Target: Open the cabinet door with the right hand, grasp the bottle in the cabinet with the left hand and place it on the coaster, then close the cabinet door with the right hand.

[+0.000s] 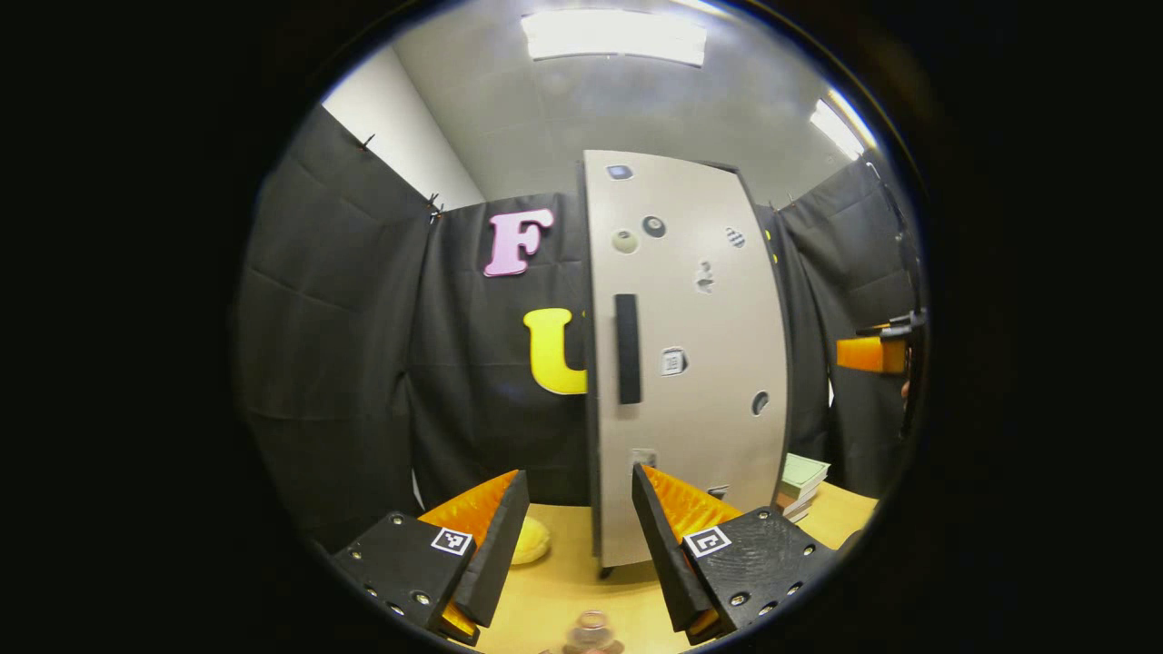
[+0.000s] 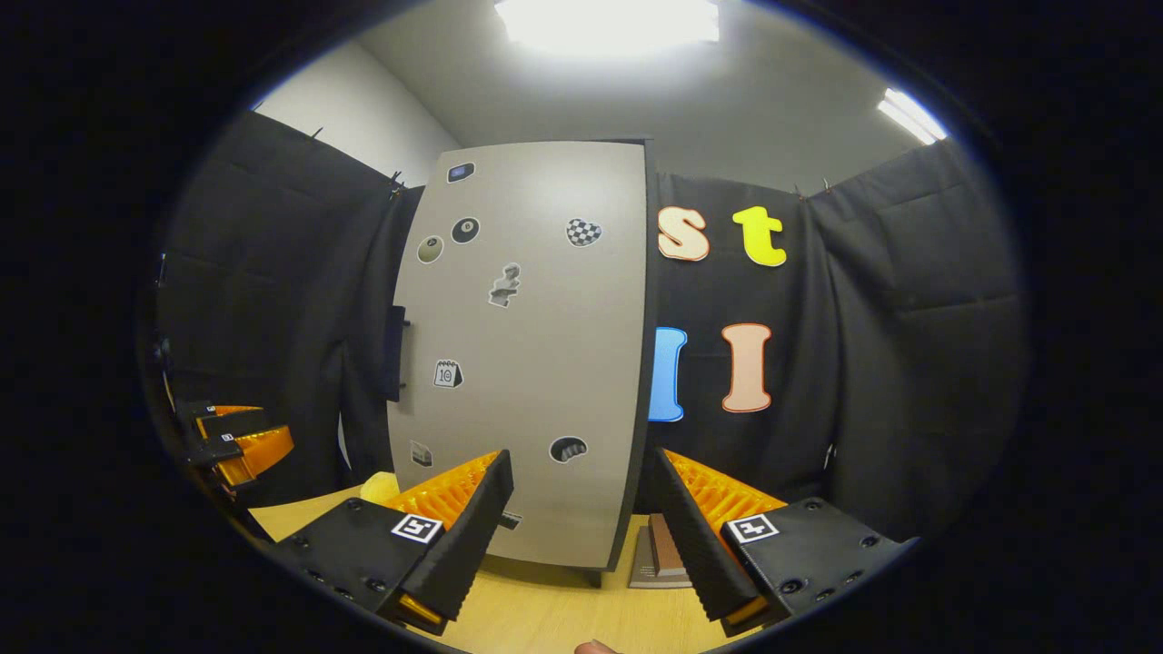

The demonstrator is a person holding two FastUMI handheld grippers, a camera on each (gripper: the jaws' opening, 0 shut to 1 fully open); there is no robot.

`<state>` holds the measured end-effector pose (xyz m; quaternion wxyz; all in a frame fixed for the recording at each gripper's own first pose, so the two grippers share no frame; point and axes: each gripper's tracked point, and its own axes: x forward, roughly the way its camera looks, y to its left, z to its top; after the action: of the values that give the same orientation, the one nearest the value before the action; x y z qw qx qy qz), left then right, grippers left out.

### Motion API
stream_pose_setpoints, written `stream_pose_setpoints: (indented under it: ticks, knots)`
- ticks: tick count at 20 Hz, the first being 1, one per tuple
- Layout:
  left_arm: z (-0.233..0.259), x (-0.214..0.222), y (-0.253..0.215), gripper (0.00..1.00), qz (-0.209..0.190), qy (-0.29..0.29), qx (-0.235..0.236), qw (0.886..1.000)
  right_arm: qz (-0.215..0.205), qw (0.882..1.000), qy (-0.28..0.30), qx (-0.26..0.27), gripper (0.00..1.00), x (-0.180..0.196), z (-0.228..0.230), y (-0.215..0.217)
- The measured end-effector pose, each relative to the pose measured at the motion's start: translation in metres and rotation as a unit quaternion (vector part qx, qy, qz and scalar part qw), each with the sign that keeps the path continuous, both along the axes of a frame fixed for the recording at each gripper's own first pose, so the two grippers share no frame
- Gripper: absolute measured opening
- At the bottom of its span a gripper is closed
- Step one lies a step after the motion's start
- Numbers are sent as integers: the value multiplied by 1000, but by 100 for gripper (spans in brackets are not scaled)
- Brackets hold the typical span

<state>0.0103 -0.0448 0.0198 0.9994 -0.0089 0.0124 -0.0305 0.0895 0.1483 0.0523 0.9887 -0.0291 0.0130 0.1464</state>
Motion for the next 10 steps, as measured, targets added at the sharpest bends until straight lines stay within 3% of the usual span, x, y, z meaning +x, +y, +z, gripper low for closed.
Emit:
stream_pose_setpoints:
  ticks: [7,10]
  knots:
    - [16,-20,-43,65,11,-4,33,999,-1,999,38,20,98,-27,-43,-61]
    - [12,-28,-55,66,-5,6,27,1000,-15,998,49,30,98,-35,-50,-72]
